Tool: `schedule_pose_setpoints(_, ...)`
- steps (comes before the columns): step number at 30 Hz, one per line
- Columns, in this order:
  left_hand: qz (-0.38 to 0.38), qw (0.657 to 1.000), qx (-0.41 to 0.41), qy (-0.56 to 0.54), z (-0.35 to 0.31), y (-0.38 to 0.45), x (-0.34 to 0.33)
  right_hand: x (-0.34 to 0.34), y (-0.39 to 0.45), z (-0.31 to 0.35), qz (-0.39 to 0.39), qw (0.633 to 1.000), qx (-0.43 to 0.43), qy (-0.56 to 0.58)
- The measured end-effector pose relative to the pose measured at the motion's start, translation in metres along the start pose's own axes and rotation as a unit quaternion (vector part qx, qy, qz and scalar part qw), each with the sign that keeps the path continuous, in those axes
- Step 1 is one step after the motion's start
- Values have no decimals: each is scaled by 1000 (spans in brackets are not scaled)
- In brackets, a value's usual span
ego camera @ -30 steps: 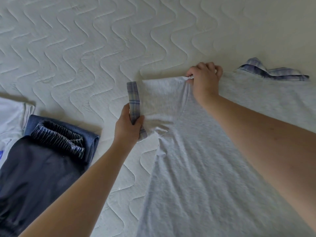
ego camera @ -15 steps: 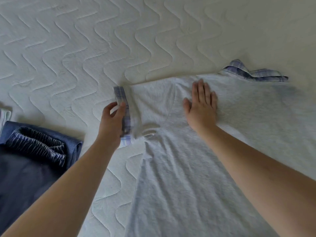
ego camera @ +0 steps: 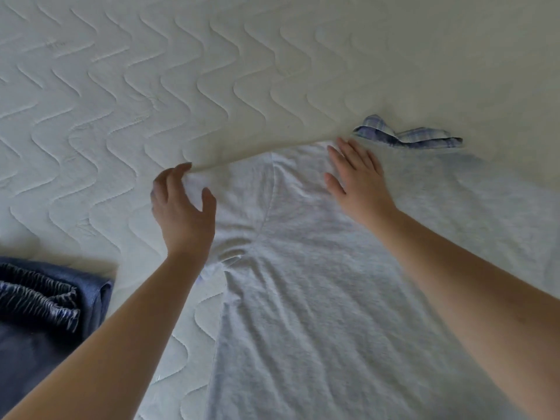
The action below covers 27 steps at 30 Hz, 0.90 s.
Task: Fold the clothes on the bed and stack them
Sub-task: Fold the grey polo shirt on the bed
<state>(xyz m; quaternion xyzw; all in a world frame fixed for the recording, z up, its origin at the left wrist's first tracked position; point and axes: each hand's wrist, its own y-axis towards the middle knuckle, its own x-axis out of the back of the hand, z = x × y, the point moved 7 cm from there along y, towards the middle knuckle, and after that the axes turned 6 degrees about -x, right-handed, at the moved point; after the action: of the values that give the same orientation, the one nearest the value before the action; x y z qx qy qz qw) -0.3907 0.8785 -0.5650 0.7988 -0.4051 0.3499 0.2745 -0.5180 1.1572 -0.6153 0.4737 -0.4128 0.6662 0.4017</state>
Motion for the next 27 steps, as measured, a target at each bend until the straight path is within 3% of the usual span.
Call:
schedule_pose_setpoints(3, 124, 984, -126, 2, -53, 2, -48, 8, -15, -36, -3, 1000, -25, -16)
schedule_pose_setpoints(6, 247, 926, -273, 79, -104, -16, -107, 16, -28, -70, -14, 998, -63, -15)
schedule_pose_setpoints(9, 314, 869, -361, 128, -146, -42, -160, 25, -37, -106, -21, 994, -107, -14)
schedule_pose_setpoints(19, 375, 757, -502, 184, -258, -111, -258, 63, -97, -268, -50, 965, -256, 4)
schedule_pose_setpoints(22, 389, 752, -497, 191, -276, -124, -273, 62, -122, -316, -40, 942, -331, 37)
schedule_pose_setpoints(27, 348, 762, -524, 155, -329, -129, -286, 64, -164, -372, -99, 884, -446, 100)
